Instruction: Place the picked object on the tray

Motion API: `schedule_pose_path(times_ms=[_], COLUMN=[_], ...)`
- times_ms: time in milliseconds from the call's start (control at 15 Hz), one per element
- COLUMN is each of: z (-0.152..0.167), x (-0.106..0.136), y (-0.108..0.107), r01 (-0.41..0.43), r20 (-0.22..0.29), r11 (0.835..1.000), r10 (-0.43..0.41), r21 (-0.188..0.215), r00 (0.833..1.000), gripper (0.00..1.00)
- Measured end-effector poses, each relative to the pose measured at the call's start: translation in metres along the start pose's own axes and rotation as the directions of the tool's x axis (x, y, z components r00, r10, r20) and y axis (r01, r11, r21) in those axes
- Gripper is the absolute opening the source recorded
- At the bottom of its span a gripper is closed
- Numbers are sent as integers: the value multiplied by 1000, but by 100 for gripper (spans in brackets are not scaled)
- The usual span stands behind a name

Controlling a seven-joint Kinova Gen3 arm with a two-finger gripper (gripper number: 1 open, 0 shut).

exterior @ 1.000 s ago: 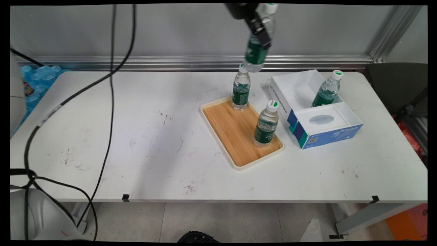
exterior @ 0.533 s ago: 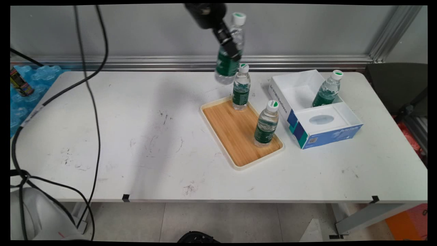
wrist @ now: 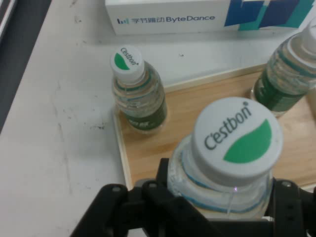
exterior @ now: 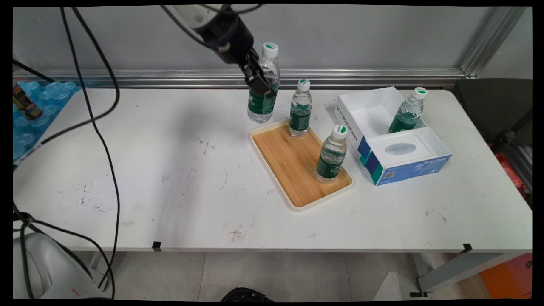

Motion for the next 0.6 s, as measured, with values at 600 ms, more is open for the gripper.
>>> schedule_pose_path(times_ms=[600], z=[81], x=[-33], y=[-1], r01=[-35], r20=[-55], r11=[999], r10=[34], r21=[-15], r00=[998], gripper=[0])
